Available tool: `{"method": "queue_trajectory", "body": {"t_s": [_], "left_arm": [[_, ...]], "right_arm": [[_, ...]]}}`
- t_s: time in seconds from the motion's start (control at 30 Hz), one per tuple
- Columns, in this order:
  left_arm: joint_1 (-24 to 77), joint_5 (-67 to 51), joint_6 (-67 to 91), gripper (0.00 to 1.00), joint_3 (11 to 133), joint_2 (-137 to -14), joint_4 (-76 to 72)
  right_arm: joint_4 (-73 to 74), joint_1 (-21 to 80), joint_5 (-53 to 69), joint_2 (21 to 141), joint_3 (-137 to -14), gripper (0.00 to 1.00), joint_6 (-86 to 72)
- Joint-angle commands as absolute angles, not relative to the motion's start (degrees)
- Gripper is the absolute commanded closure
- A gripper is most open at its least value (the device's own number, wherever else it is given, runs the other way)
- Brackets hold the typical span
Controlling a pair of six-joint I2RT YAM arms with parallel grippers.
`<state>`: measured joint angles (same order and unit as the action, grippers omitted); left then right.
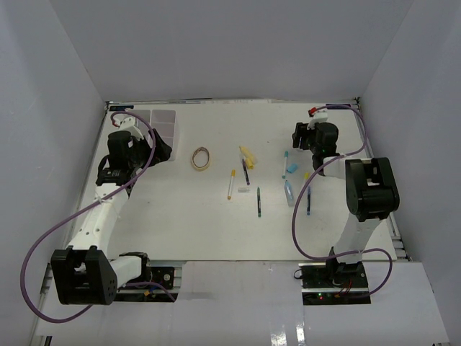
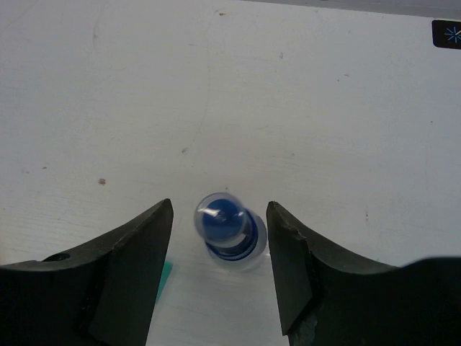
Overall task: Sort the stationery into containers
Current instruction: Pick up the stationery from the center of the board.
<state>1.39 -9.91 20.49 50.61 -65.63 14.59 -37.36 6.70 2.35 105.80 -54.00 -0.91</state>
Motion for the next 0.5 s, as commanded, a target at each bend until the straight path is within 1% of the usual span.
{"method": "queue_trajectory", "body": {"t_s": [0.0,0.1,0.13,0.23,0.37,0.4,0.43,0.47], "left_arm": [[1.23,-10.46,20.83,0.02,52.38,-65.57,14.68],[1.14,-10.55,20.83,0.02,52.47,-65.65,14.76],[1.14,-10.63,20.92,0.02,52.47,-65.65,14.68],[1.14,-10.72,20.92,0.02,52.47,-65.65,14.76],[1.14,-10.72,20.92,0.02,52.38,-65.65,14.77],[1.14,-10.72,20.92,0.02,52.38,-65.57,14.77],[1.06,-10.72,21.00,0.02,52.38,-65.57,14.77],[1.14,-10.72,20.92,0.02,52.38,-65.57,14.77]], "right_arm": [[-39.81,6.24,2.64,105.73,-56.87,0.40,-0.26],[-39.81,5.98,2.29,105.73,-56.78,0.50,-0.26],[-39.81,5.98,2.11,105.56,-56.78,0.58,1.56],[-39.46,5.89,1.76,105.29,-57.13,0.71,2.46],[-37.71,5.89,2.11,104.42,-58.27,0.83,3.95],[-37.18,5.89,2.46,103.98,-58.36,0.88,4.30],[-36.92,5.98,4.03,102.93,-58.45,0.88,5.09],[-36.83,6.06,5.00,102.22,-58.19,0.91,5.27]]}}
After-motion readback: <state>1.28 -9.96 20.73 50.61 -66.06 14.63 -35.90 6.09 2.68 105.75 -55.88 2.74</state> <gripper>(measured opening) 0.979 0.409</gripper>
